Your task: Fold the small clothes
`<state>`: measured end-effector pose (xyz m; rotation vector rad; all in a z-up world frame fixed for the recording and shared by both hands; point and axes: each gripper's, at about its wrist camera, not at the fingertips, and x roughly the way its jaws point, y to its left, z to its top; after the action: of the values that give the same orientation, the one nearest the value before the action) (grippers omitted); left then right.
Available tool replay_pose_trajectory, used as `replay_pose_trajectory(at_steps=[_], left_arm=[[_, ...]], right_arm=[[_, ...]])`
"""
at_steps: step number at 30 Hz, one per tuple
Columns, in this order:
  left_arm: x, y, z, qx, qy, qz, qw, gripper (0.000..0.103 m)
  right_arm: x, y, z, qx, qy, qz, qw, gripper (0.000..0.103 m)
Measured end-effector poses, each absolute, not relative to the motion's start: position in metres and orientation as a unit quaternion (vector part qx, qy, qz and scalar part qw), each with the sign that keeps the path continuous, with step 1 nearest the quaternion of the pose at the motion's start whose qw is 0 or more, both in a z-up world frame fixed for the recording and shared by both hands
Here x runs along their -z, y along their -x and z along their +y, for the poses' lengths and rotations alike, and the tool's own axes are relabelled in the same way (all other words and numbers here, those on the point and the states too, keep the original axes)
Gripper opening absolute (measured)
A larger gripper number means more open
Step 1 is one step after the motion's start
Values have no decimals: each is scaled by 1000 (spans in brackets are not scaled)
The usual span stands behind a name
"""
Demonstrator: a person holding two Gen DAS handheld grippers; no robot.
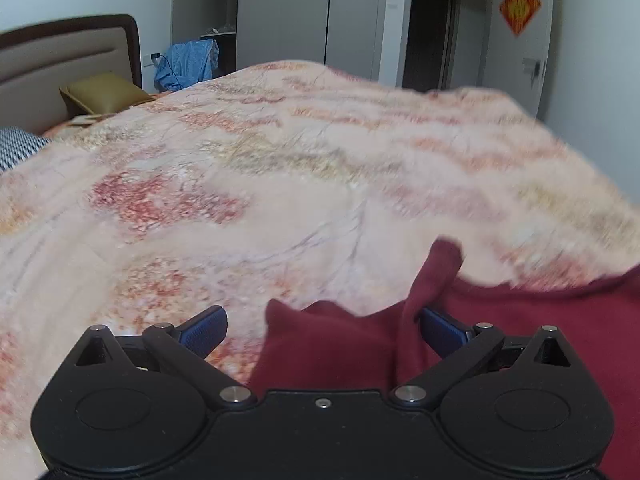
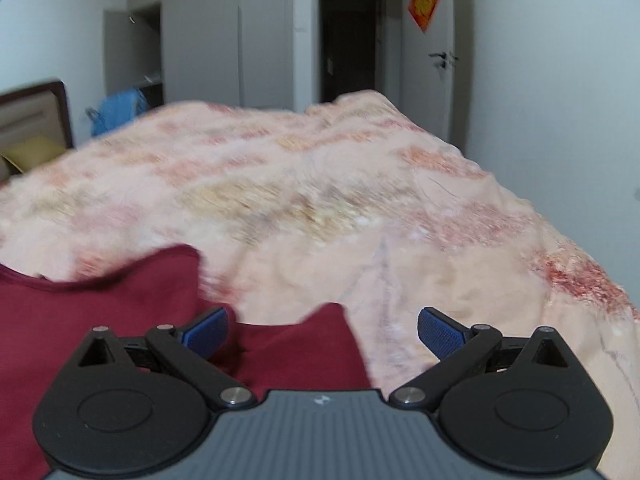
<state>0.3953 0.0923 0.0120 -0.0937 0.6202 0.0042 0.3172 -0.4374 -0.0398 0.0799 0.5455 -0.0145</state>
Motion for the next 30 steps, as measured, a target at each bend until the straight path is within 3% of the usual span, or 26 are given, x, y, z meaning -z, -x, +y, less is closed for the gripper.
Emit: replay_pose_trajectory(at_steps=[3, 8, 11, 15, 23, 30], left_arm=[[-13, -390, 93, -6, 79, 304, 949, 102], [2, -389, 90, -72, 5, 328, 942, 102], [0, -386, 98, -80, 28, 336, 938, 102], [-19, -372, 104, -93, 53, 314, 943, 102], [-68, -334, 105, -130, 31, 286, 949, 102], [-97, -275, 116, -139, 5, 268, 953, 102]], right_arm=[[36, -298, -422, -36, -27, 263, 964, 103], [64, -274, -412, -36, 25, 284, 958, 103], [73, -269, -426, 13, 0, 301, 954, 103], [66, -254, -449, 21, -57, 285, 957, 103], [73, -265, -448, 67, -14, 324, 944, 103], [71, -243, -451, 86, -46, 323, 941, 103]])
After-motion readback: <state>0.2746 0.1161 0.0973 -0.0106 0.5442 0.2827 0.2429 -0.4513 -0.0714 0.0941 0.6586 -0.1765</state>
